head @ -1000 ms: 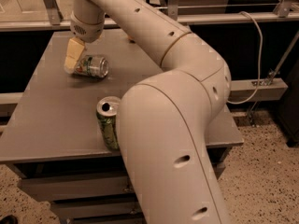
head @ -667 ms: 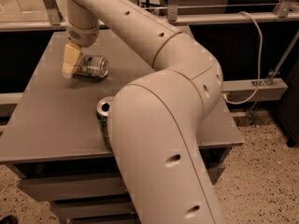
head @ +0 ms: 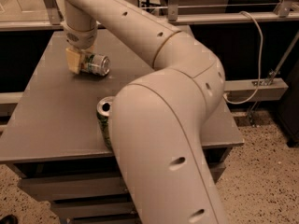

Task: Place 7up can upright

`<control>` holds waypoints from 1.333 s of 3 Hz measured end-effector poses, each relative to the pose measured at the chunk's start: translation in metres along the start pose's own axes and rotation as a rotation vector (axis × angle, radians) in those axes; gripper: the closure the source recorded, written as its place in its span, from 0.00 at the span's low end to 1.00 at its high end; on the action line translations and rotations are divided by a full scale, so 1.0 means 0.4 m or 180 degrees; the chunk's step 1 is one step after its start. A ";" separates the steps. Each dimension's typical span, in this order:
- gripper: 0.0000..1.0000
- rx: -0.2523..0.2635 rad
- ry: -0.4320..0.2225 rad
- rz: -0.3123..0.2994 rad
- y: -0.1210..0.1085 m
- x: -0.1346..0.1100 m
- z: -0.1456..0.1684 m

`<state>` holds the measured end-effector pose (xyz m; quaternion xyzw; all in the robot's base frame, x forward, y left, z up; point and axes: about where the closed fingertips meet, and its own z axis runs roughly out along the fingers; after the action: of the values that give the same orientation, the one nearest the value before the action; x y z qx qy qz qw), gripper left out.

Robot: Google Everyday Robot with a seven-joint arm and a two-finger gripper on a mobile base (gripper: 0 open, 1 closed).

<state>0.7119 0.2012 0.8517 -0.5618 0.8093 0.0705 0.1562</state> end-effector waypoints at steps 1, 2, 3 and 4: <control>0.87 0.0034 -0.0258 0.0103 -0.040 0.032 -0.050; 1.00 0.0017 -0.0933 -0.0012 -0.072 0.078 -0.148; 1.00 0.0141 -0.1917 -0.0211 -0.132 0.135 -0.250; 1.00 0.0237 -0.2970 -0.0191 -0.198 0.293 -0.337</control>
Offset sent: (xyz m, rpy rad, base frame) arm 0.0363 -0.1490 0.1055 0.5586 -0.3188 -0.0008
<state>0.7247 0.0299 0.9446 -0.4873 0.6380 0.2819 0.5254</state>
